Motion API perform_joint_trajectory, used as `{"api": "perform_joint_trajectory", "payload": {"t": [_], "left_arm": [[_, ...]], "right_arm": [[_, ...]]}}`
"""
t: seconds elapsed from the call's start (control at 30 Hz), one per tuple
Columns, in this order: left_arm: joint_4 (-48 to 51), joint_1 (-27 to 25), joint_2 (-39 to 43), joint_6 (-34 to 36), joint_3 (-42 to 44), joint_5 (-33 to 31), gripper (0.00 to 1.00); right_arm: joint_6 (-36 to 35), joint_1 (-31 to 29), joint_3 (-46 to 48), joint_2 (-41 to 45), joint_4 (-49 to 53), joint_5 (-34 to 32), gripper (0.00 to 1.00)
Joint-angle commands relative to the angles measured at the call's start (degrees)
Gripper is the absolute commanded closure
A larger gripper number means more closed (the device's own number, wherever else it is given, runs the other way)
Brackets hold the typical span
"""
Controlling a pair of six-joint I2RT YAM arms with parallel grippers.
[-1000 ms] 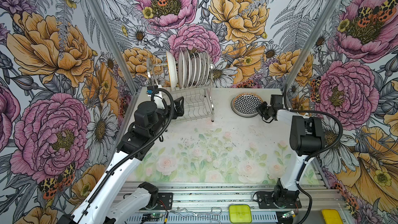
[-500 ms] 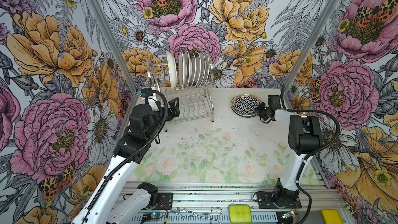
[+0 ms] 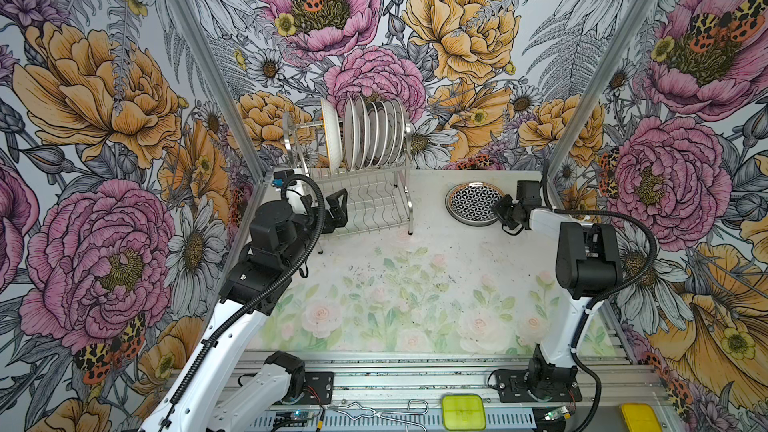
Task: Unload the plates from the dish rack
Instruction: 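Set the orange-rimmed plate flat on the striped plate with the right gripper, then open the right gripper and raise it off the stacked plates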
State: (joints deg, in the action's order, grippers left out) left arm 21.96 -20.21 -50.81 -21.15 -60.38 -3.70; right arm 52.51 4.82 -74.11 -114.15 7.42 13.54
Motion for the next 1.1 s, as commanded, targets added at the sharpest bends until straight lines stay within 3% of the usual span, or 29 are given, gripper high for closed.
{"api": "perform_joint_trajectory", "payload": {"t": [0.0, 0.57, 1.07], "left_arm": [[-1.79, 0.66, 0.54, -0.67, 0.87, 1.45, 0.01], [1.32, 1.44, -1.64, -1.70, -0.56, -1.59, 0.01], [4.38, 1.66, -1.81, -0.90, -0.90, -1.09, 0.01]], "right_arm": [[-1.65, -0.47, -1.84, 0.46, -0.32, -1.49, 0.65], [-8.21, -1.72, -2.82, 3.14, 10.77, -11.50, 0.47], [-12.81, -4.37, -6.72, 3.45, 18.11, -20.29, 0.40]]}}
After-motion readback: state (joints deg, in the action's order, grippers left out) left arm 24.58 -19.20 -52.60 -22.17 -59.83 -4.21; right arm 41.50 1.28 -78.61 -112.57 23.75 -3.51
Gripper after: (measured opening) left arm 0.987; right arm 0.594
